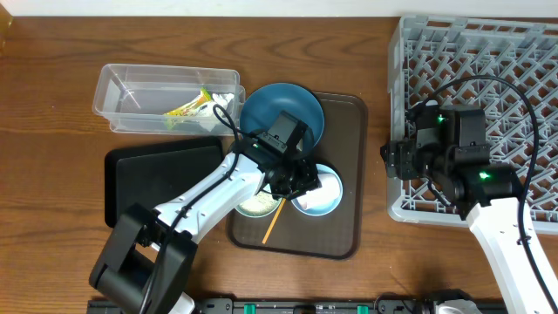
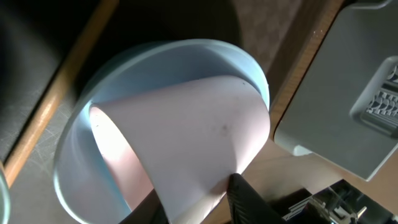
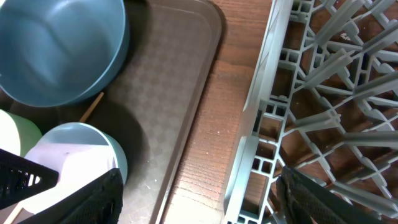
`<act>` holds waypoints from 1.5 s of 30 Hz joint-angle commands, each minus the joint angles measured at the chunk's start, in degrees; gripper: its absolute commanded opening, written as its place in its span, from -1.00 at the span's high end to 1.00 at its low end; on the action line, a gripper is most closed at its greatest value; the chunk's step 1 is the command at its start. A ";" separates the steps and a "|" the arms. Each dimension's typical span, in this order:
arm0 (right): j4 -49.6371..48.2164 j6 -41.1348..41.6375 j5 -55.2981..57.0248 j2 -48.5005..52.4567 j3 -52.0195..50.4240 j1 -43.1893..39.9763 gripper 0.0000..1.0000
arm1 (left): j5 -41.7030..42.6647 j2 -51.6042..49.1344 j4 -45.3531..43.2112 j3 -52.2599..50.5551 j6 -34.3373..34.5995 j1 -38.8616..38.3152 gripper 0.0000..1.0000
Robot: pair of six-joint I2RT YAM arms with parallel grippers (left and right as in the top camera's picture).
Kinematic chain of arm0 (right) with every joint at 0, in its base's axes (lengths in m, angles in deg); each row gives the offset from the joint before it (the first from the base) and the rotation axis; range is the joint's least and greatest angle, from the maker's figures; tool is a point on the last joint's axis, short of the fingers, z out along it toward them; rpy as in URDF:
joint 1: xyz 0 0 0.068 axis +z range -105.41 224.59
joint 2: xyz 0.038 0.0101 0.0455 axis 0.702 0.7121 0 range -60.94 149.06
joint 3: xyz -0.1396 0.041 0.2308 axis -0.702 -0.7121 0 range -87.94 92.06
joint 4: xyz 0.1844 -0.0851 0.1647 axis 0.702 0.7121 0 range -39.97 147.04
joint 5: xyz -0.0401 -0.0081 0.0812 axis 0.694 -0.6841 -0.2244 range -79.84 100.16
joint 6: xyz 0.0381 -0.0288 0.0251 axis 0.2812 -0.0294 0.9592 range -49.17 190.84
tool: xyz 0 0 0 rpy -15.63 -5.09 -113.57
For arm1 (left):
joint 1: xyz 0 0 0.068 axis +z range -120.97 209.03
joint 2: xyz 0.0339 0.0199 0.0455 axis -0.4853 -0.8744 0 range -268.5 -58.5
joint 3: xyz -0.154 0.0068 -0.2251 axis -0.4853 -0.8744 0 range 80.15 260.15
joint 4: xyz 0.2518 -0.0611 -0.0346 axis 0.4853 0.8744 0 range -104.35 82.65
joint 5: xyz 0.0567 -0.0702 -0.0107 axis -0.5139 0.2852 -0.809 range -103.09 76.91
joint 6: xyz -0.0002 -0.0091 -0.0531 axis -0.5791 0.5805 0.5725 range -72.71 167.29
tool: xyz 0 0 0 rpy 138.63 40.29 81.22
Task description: Sort waste into correct bins and load items into the dishwasher rack
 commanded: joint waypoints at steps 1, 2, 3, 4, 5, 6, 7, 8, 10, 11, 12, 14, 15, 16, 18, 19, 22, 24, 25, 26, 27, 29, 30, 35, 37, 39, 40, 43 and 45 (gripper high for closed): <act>0.22 0.74 0.55 0.15 0.31 0.26 -0.57 | -0.79 -0.72 0.17 -0.59 0.09 -0.13 0.52; 0.20 0.74 0.55 0.15 0.31 0.26 -0.57 | -0.81 -0.72 0.17 -0.59 0.09 -0.13 0.60; 0.22 0.74 0.55 0.15 0.31 0.26 -0.57 | -0.81 -0.72 0.17 -0.59 0.07 -0.13 0.70; 0.22 0.74 0.55 0.15 0.31 0.26 -0.57 | -0.81 -0.72 0.17 -0.59 0.07 -0.13 0.75; 0.24 0.74 0.55 0.15 0.31 0.26 -0.57 | -0.79 -0.72 0.20 -0.59 0.07 -0.13 0.81; 0.24 0.74 0.55 0.15 0.31 0.26 -0.57 | -0.79 -0.72 0.17 -0.59 0.09 -0.13 0.86; 0.24 0.74 0.55 0.15 0.31 0.26 -0.57 | -0.79 -0.72 0.17 -0.59 0.09 -0.11 0.88; 0.24 0.74 0.55 0.15 0.31 0.26 -0.57 | -0.76 -0.72 0.17 -0.59 0.09 -0.11 0.87; 0.26 0.74 0.55 0.15 0.31 0.26 -0.57 | -0.76 -0.72 0.17 -0.59 0.07 -0.11 0.88; 0.26 0.74 0.55 0.15 0.31 0.26 -0.57 | -0.74 -0.72 0.20 -0.59 0.09 -0.13 0.87; 0.26 0.74 0.55 0.15 0.31 0.26 -0.57 | -0.74 -0.70 0.20 -0.59 0.09 -0.13 0.88; 0.28 0.74 0.55 0.15 0.31 0.26 -0.57 | -0.74 -0.46 0.17 -0.59 0.07 -0.11 0.87; 0.33 0.74 0.55 0.15 0.31 0.26 -0.57 | -0.79 -0.31 0.15 -0.57 0.04 -0.11 0.88; 0.37 0.74 0.55 0.15 0.31 0.26 -0.57 | -0.79 -0.04 0.17 -0.55 -0.20 -0.11 0.88; 0.44 0.74 0.55 0.15 0.31 0.26 -0.57 | -0.81 0.63 0.15 -0.46 -1.79 -0.02 0.88; 0.46 0.74 0.55 0.15 0.31 0.26 -0.58 | -0.81 1.18 0.17 -0.42 -3.02 0.11 0.88; 0.46 0.74 0.52 0.11 0.31 0.26 -0.62 | -0.79 3.48 0.17 -0.28 -5.44 1.11 0.88; 0.44 0.74 0.50 -0.13 0.31 0.26 -0.63 | -0.79 5.81 0.17 -0.20 -7.39 2.25 0.88; 0.39 0.74 0.50 -0.42 0.31 0.26 -0.65 | -0.79 7.23 0.15 -0.17 -8.50 2.99 0.88; 0.24 0.74 0.50 -0.63 0.31 0.26 -0.66 | -0.76 8.57 0.17 -0.15 -9.79 3.72 0.88; 0.02 0.74 0.50 -1.01 0.33 0.26 -0.67 | -0.74 10.21 0.17 -0.13 -11.30 4.66 0.88; -0.37 0.74 0.50 -1.84 0.35 0.26 -0.71 | 0.26 13.18 0.04 -0.13 -13.94 6.56 0.88; -0.63 0.74 0.50 -2.40 0.35 0.26 -0.75 | 1.40 14.78 -0.26 -0.11 -15.23 7.87 0.88; -3.85 -1.36 -1.42 -4.76 0.35 0.24 -0.82 | 14.01 19.80 -5.27 -0.11 -18.82 15.78 0.88; -6.36 -2.51 -6.23 -4.94 0.35 0.15 -0.86 | 25.05 20.09 -9.86 -0.11 -22.40 19.76 0.88; -8.98 -2.97 -14.95 -4.70 0.35 -0.15 -0.89 | 33.00 19.63 -12.13 -0.11 -25.99 22.62 0.88; -10.64 -4.04 -21.66 -4.33 0.35 -0.17 -0.89 | 35.39 19.26 -12.39 -0.11 -27.04 23.71 0.89; -14.49 -6.71 -38.01 -2.93 0.35 0.04 -0.94 | 43.63 17.51 -12.52 -0.11 -31.12 25.64 0.88; -15.87 -8.09 -44.59 -1.97 0.35 0.11 -0.95 | 49.79 16.24 -12.57 -0.11 -33.88 25.66 0.88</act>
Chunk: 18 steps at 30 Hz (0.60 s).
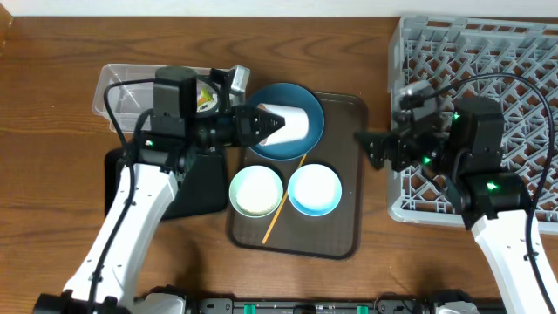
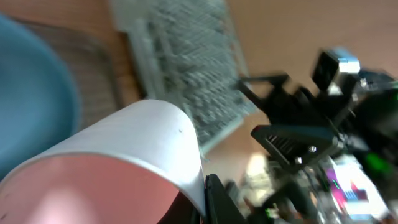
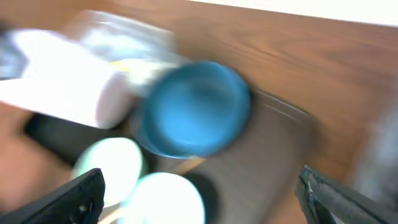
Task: Sort waste into correct bins and load items into the dishwasher rack
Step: 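Hold the pink cup out with the left gripper and grasp it with the right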
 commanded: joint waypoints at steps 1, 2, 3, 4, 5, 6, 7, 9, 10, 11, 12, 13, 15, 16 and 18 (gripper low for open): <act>-1.20 -4.17 -20.11 1.70 0.35 0.26 -0.96 | 17.49 -2.25 -0.31 -0.17 -8.00 0.22 0.88; -1.44 -5.20 -22.67 2.23 0.35 0.28 -0.98 | 20.17 -2.78 -0.35 -0.17 -9.31 0.15 0.88; -1.44 -6.43 -24.85 2.56 0.35 0.31 -0.99 | 22.51 -3.17 -0.42 -0.17 -10.62 0.17 0.88; -1.42 -7.96 -27.15 2.91 0.35 0.31 -0.99 | 24.06 -3.45 -0.68 -0.17 -11.19 0.17 0.88; -1.42 -9.29 -29.73 3.26 0.35 0.31 -0.99 | 24.85 -3.65 -0.96 -0.17 -11.50 0.15 0.88; -1.42 -10.54 -32.02 3.56 0.35 0.31 -0.99 | 24.85 -3.67 -0.98 -0.17 -11.54 0.15 0.88; -1.40 -11.69 -33.86 3.80 0.35 0.31 -0.99 | 24.85 -3.67 -1.18 -0.17 -11.76 0.15 0.88; -1.40 -13.44 -36.24 4.15 0.35 0.31 -0.99 | 24.85 -3.67 -1.79 -0.17 -11.82 0.15 0.88; -1.40 -13.99 -36.68 4.28 0.35 0.33 -0.98 | 24.83 -3.67 -2.23 -0.17 -11.72 0.15 0.88; -1.44 -14.05 -36.54 4.28 0.33 0.37 -0.99 | 24.83 -3.67 -2.25 -0.17 -11.72 0.15 0.88; -1.42 -14.45 -36.17 4.31 0.33 0.48 -0.98 | 24.83 -3.67 -2.23 -0.17 -11.69 0.11 0.88; -1.44 -14.51 -35.67 4.31 0.31 0.59 -0.99 | 24.83 -3.67 -2.23 -0.17 -11.61 -0.02 0.88; -1.46 -14.60 -33.97 4.33 0.31 0.96 -0.99 | 24.83 -3.67 -2.25 -0.17 -11.47 -0.44 0.88; -1.44 -14.58 -32.87 4.37 0.31 1.14 -0.98 | 24.83 -3.67 -2.25 -0.17 -11.47 -0.68 0.88; -1.44 -14.58 -31.32 4.42 0.31 1.53 -0.98 | 24.83 -3.67 -2.29 -0.17 -11.50 -1.22 0.88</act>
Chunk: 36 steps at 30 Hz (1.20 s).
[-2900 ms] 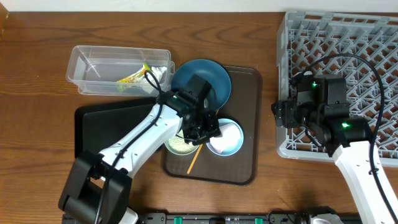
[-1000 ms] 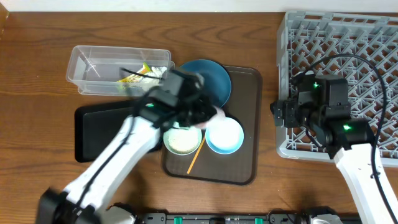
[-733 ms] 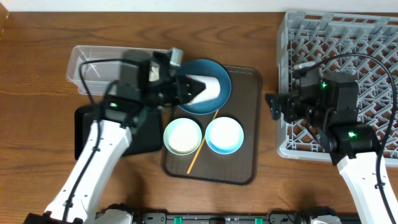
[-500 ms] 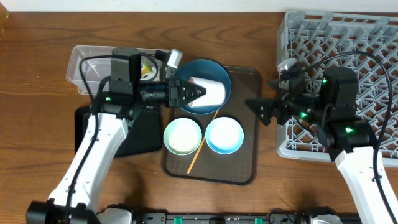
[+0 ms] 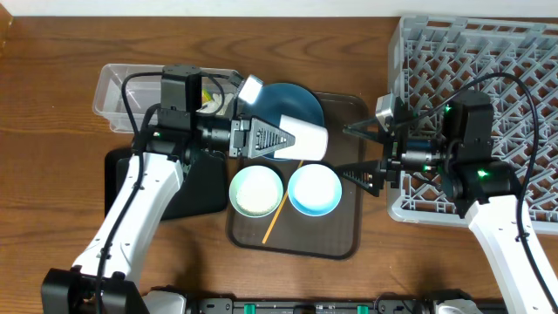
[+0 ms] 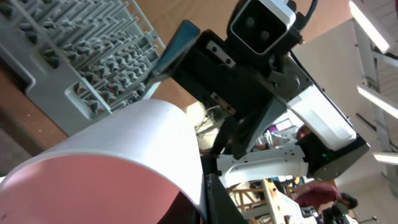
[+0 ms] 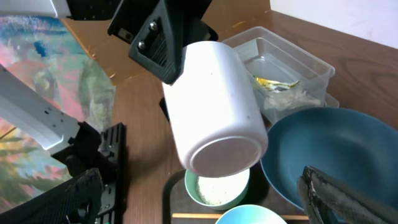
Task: Sort waste into correct bins and load items into the dishwasher rack
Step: 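Hold the pink cup out with the left gripper and grasp it with the right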
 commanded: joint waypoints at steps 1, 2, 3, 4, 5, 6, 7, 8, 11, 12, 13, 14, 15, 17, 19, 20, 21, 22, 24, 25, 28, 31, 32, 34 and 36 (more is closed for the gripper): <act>-0.02 -1.90 1.16 0.42 0.33 1.60 -0.98 | 1.92 0.15 -0.46 -0.17 -1.57 -1.16 0.88; -0.11 -1.90 1.51 0.44 0.33 1.77 -0.98 | 1.92 0.15 -0.66 -0.17 -1.55 -1.46 0.88; -0.22 -1.90 1.68 0.50 0.33 1.95 -0.98 | 1.92 0.15 -0.90 -0.17 -1.55 -1.79 0.88; -0.39 -1.88 1.84 0.61 0.33 2.12 -0.99 | 1.92 0.15 -0.96 -0.17 -1.55 -2.10 0.88; -0.57 -1.88 2.01 0.79 0.33 2.38 -0.98 | 1.92 0.15 -1.18 -0.17 -1.55 -2.47 0.88; -0.72 -1.90 2.23 1.01 0.33 2.56 -0.99 | 1.92 0.15 -1.33 -0.17 -1.55 -2.78 0.88; -0.85 -1.88 2.49 1.29 0.33 2.80 -0.98 | 1.92 0.15 -1.42 -0.17 -1.53 -3.06 0.88; -1.11 -1.88 2.75 1.66 0.33 3.02 -0.98 | 1.92 0.15 -1.53 -0.17 -1.49 -3.34 0.88; -1.68 -1.86 2.86 3.13 0.33 3.76 -0.98 | 1.92 0.15 -1.55 -0.17 -1.49 -3.91 0.88; -1.73 -1.88 2.86 3.54 0.33 4.00 -0.98 | 1.90 0.15 -1.55 -0.17 -1.49 -4.02 0.88; -1.92 -1.88 2.84 4.09 0.33 4.31 -0.97 | 1.90 0.15 -1.55 -0.17 -1.31 -4.00 0.88; -2.12 -1.86 2.80 4.59 0.33 4.68 -0.96 | 1.90 0.15 -1.53 -0.17 -1.27 -4.02 0.88; -2.36 -1.86 2.56 4.96 0.33 5.03 -0.93 | 1.90 0.15 -1.53 -0.17 -1.05 -4.00 0.88; -3.39 -1.86 1.07 5.62 0.33 5.70 -0.89 | 1.90 0.15 -1.53 -0.17 -0.74 -4.00 0.88; -4.79 -1.62 -0.15 5.90 0.33 6.16 -0.86 | 1.81 0.15 -1.55 -0.17 -0.70 -4.00 0.88; -5.25 -1.62 -0.17 5.90 0.33 6.25 -0.84 | 1.81 0.15 -1.53 -0.17 -0.70 -4.00 0.88; -5.64 -1.60 -0.20 5.90 0.33 6.27 -0.82 | 1.81 0.15 -1.53 -0.17 -0.70 -4.00 0.88; -6.05 -1.11 -0.17 5.90 0.33 6.27 -0.82 | 1.81 0.15 -1.53 -0.17 -0.70 -4.00 0.88; -6.93 0.07 -0.20 5.90 0.33 6.27 -0.81 | 1.81 0.15 -1.53 -0.17 -0.70 -4.00 0.88; -7.08 0.11 -0.22 5.90 0.33 6.27 -0.79 | 1.79 0.15 -1.53 -0.17 -0.70 -4.00 0.88; -6.99 0.20 -0.22 5.90 0.33 6.29 -0.62 | 1.79 0.15 -1.53 -0.17 -0.70 -4.00 0.88; -6.99 0.52 -0.31 5.90 0.33 6.51 -0.48 | 1.79 0.15 -1.55 -0.17 -0.70 -4.00 0.88; -6.99 0.52 -0.33 5.90 0.33 6.56 -0.43 | 1.77 0.15 -1.55 -0.17 -0.70 -4.00 0.88; -6.97 0.52 -0.37 5.90 0.33 6.78 -0.37 | 1.77 0.15 -1.55 -0.17 -0.70 -4.00 0.88; -6.97 0.52 -0.37 5.90 0.33 7.13 -0.31 | 1.77 0.15 -1.55 -0.17 -0.70 -4.00 0.88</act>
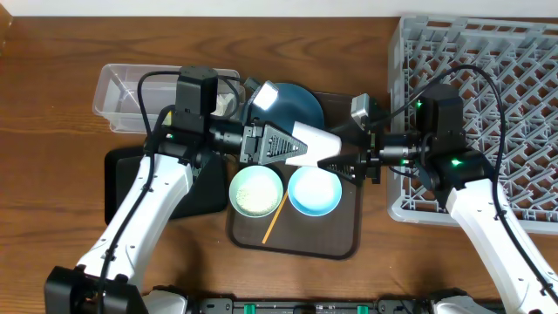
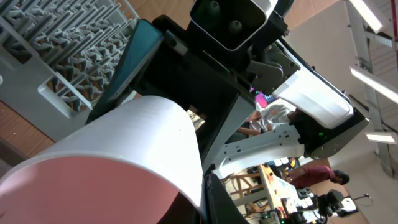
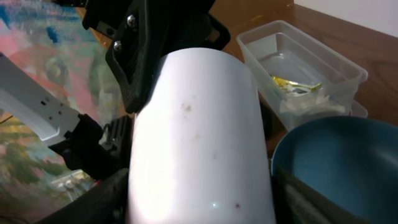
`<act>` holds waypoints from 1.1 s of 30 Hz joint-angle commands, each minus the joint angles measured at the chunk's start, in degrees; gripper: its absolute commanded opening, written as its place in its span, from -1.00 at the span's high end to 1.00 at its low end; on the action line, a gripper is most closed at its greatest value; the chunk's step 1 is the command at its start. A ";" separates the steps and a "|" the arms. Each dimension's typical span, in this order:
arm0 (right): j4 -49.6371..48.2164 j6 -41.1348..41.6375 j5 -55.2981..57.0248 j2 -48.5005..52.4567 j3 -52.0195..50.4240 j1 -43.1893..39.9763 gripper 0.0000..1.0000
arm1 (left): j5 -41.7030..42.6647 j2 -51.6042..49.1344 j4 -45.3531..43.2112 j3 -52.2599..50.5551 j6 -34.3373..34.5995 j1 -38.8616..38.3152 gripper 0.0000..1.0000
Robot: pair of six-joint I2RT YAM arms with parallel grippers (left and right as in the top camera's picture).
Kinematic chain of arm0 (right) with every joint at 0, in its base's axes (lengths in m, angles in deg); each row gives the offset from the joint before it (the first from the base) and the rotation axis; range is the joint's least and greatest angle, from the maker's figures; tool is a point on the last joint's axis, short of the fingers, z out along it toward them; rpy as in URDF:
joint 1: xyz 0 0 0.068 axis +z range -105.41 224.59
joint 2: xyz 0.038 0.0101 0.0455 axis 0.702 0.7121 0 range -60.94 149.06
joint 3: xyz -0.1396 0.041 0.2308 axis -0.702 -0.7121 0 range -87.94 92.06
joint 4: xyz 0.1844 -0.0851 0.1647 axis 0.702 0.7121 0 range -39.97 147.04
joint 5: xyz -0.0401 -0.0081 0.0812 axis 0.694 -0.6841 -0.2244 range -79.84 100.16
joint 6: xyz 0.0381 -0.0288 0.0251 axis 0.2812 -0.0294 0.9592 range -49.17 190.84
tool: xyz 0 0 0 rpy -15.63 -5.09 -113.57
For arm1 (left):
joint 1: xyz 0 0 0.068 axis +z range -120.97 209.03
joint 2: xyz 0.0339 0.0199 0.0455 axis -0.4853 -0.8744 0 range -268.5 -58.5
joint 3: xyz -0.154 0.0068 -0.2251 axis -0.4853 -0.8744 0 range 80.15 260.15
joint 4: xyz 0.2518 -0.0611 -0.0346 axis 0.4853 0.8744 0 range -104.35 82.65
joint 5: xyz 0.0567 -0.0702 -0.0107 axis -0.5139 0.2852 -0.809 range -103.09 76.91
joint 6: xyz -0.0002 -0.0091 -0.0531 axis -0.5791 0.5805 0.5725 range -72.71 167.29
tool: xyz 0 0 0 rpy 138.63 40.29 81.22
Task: Sort waste into correct bins and load items into the dishwasher rack
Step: 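Hold the pink cup out with the left gripper and grasp it with the right, then carry the pink cup with the right gripper and place it in the dish rack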
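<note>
A white cup (image 1: pixel 312 144) with a pink inside hangs on its side above the brown tray (image 1: pixel 344 228). My left gripper (image 1: pixel 281 143) is shut on its rim, one finger (image 2: pixel 214 198) outside the wall. My right gripper (image 1: pixel 346 151) faces it from the right, open, a finger on either side of the cup's base. In the right wrist view the cup (image 3: pixel 199 143) fills the middle, between the fingers (image 3: pixel 112 202). The grey dishwasher rack (image 1: pixel 488 87) is at the right.
On the tray sit a dark blue bowl (image 1: pixel 292 100), a green bowl (image 1: pixel 255 192), a light blue bowl (image 1: pixel 314 192) and a wooden chopstick (image 1: pixel 274 223). A clear bin (image 1: pixel 139 96) with wrappers stands at the back left. A black bin (image 1: pixel 131 187) lies in front of it.
The left gripper has carried the cup a little to the right. The right gripper has come left from beside the rack, so its open fingers now straddle the cup's base.
First my left gripper gripped the cup's rim as it stood in the light blue bowl, with the right gripper by the rack's edge. Then the cup was up over the dark blue bowl, lying sideways. Later its base pointed at the open right gripper, which now straddles it.
</note>
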 commanded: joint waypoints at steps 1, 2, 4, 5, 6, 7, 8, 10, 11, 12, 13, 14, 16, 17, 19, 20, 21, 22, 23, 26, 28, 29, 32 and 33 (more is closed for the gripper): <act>-0.13 -0.02 -0.59 0.00 0.33 1.62 -0.26 | 1.64 0.15 -0.22 -0.15 -0.55 -0.07 0.87; -0.09 -0.02 -0.57 0.00 0.33 1.62 -0.23 | 1.64 0.15 -0.33 -0.15 -0.55 -0.07 0.88; 0.07 -0.02 -0.55 0.00 0.33 1.62 -0.17 | 1.27 0.15 -0.33 -0.15 -0.55 -0.07 0.87; 0.09 -0.02 -0.52 0.00 0.33 1.62 -0.10 | 0.66 0.15 -0.31 -0.15 -0.55 -0.07 0.82; 0.17 0.04 -0.37 0.00 0.33 1.62 -0.04 | -0.20 0.15 -0.31 -0.15 -0.55 -0.07 0.74; 0.26 0.66 0.09 0.00 0.33 1.62 -0.01 | -1.29 0.15 -0.31 -0.15 -0.55 -0.07 0.66; 0.44 1.88 1.07 0.00 0.33 1.62 0.01 | -2.64 0.15 -0.28 -0.15 -0.55 -0.07 0.51; 1.55 3.34 3.82 0.00 0.33 1.62 0.11 | -5.73 0.15 -0.24 -0.15 -0.55 -0.07 0.42; 2.32 3.54 5.35 0.00 0.33 1.60 0.16 | -7.13 0.15 -0.15 -0.15 -0.55 -0.07 0.35; 3.32 3.96 7.89 0.00 0.33 1.62 0.28 | -8.68 0.15 -0.02 -0.15 -0.55 -0.07 0.31; 4.39 4.31 10.45 0.00 0.33 1.57 0.35 | -10.82 0.15 0.42 -0.15 -0.55 -0.07 0.30; 5.62 4.35 13.14 0.00 0.33 1.53 0.38 | -13.46 0.15 1.44 -0.15 -0.55 -0.07 0.29; 7.65 4.48 17.84 -0.07 0.33 1.53 0.40 | -18.69 0.15 3.74 -0.15 -0.57 -0.07 0.27; 8.50 4.57 20.00 -0.07 0.35 1.53 0.41 | -22.25 0.15 5.33 -0.15 -0.59 -0.07 0.24; 9.86 5.95 24.76 -0.28 0.46 1.51 0.50 | -30.47 0.22 9.29 -0.15 -0.63 -0.07 0.21; 10.75 6.56 27.52 -0.48 0.68 1.49 0.54 | -35.58 0.22 11.78 -0.15 -0.79 -0.07 0.15; 12.15 6.67 30.23 -0.76 1.16 1.44 0.56 | -39.82 0.24 14.10 -0.15 -0.81 -0.07 0.15; 13.81 6.84 32.57 -1.01 1.97 1.42 0.60 | -43.74 0.33 16.52 -0.15 -0.85 -0.04 0.14; 15.91 6.84 34.71 -1.29 3.10 1.42 0.64 | -47.17 0.55 18.84 -0.15 -1.16 0.07 0.10; 25.22 6.88 42.77 -2.21 9.11 1.36 0.82 | -57.88 1.88 26.14 -0.15 -1.22 0.46 -0.03; 31.12 9.16 49.46 -2.64 14.03 1.07 0.97 | -64.87 3.06 29.73 -0.15 -1.20 0.48 -0.03; 33.11 10.45 52.33 -2.71 16.00 0.72 0.98 | -68.00 3.76 31.28 -0.15 -1.20 0.48 -0.03; 37.75 13.25 59.34 -2.75 21.11 -1.31 0.98 | -73.92 5.57 34.29 -0.15 -1.20 0.48 -0.03; 38.64 14.21 61.09 -2.75 22.03 -2.27 0.98 | -75.01 6.03 34.82 -0.15 -1.20 0.48 -0.03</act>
